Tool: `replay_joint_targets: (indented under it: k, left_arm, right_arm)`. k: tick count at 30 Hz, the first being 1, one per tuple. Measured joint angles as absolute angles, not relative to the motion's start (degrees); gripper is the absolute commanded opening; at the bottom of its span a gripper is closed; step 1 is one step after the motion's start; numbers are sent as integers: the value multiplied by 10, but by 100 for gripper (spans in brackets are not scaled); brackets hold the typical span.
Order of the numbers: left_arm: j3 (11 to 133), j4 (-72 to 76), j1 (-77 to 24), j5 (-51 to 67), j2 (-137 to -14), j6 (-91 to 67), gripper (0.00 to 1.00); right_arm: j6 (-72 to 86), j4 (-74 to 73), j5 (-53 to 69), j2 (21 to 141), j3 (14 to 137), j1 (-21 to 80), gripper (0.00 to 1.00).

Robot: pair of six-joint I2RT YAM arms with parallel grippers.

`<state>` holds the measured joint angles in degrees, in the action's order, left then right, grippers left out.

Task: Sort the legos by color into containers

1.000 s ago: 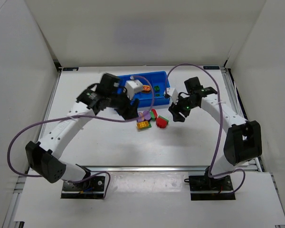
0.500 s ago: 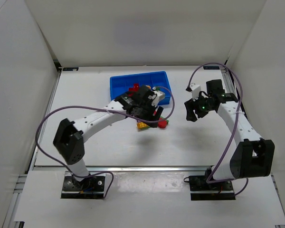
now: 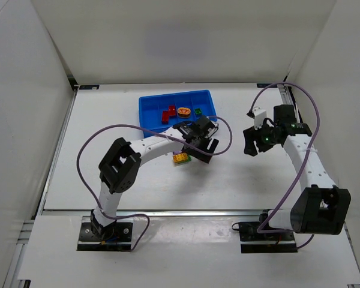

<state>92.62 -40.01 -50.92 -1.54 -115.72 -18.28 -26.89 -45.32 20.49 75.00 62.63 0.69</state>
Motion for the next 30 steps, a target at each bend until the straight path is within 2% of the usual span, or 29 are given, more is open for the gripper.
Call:
replay_joint_targets:
  k: [2,6,30]
  left_arm:
    - [939,-394,-509,-17,-1171,-174,93]
    - [948,-382,-509,-24,-1186,-155,95]
    - [1030,-347,-499,-10,-1281,-116,88]
  right_arm:
    - [-268,-453,207,744,620,4,71]
    - [-265,-455,210,743,620,3,71]
    - [-261,-453,218,745,619,-15,71]
